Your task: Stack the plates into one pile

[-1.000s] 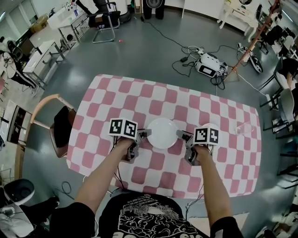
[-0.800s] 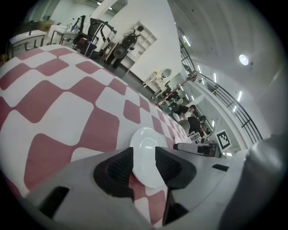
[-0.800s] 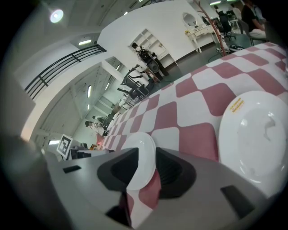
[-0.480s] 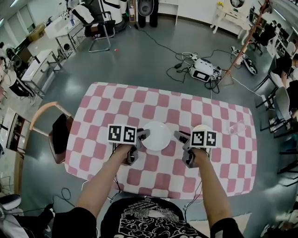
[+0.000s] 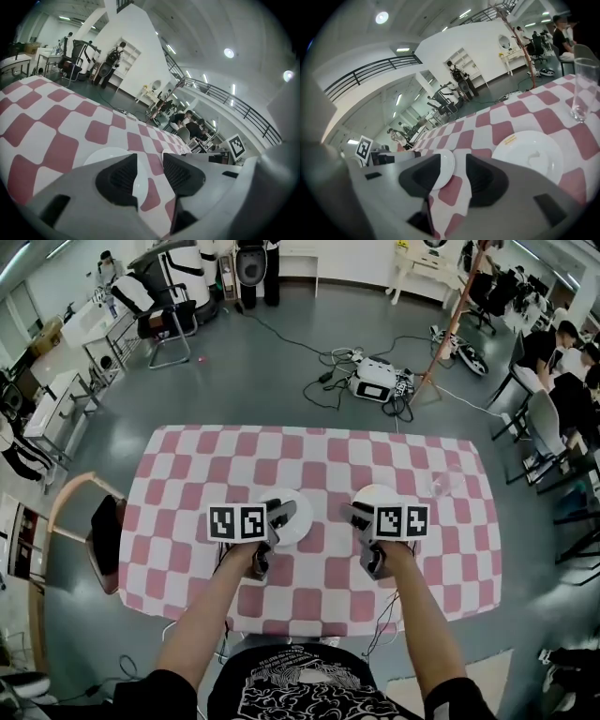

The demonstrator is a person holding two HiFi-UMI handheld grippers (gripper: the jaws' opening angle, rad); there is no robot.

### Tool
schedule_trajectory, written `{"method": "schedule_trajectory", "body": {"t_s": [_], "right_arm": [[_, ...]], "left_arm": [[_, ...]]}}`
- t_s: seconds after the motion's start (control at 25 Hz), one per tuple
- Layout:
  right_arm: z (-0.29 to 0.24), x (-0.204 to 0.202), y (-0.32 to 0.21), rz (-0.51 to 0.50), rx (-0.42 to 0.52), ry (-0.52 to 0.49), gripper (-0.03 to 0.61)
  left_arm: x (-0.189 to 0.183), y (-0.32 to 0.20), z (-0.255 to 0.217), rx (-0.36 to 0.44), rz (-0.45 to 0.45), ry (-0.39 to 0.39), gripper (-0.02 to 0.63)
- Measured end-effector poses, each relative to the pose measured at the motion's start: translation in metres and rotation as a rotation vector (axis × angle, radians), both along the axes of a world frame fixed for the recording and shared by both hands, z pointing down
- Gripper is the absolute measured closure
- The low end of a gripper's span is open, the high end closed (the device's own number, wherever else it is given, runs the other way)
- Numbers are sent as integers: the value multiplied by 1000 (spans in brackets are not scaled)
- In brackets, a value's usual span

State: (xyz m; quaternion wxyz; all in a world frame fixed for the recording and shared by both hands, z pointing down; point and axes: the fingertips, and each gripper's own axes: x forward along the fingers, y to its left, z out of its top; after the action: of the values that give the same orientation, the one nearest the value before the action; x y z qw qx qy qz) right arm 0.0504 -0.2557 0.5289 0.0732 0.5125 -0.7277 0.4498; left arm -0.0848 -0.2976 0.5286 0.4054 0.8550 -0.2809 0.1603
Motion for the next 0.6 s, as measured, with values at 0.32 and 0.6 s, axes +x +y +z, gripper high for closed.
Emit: {"method": "schedule_trajectory", "body": {"t_s": [0.32, 0.6], "right_arm": [[-21, 30, 14, 124, 80, -15, 373], [-27, 42, 21, 236, 111, -7, 342]], "left_arm": [[35, 1, -18, 41, 55, 73, 416], [51, -4, -30, 45, 116, 159, 382]]}}
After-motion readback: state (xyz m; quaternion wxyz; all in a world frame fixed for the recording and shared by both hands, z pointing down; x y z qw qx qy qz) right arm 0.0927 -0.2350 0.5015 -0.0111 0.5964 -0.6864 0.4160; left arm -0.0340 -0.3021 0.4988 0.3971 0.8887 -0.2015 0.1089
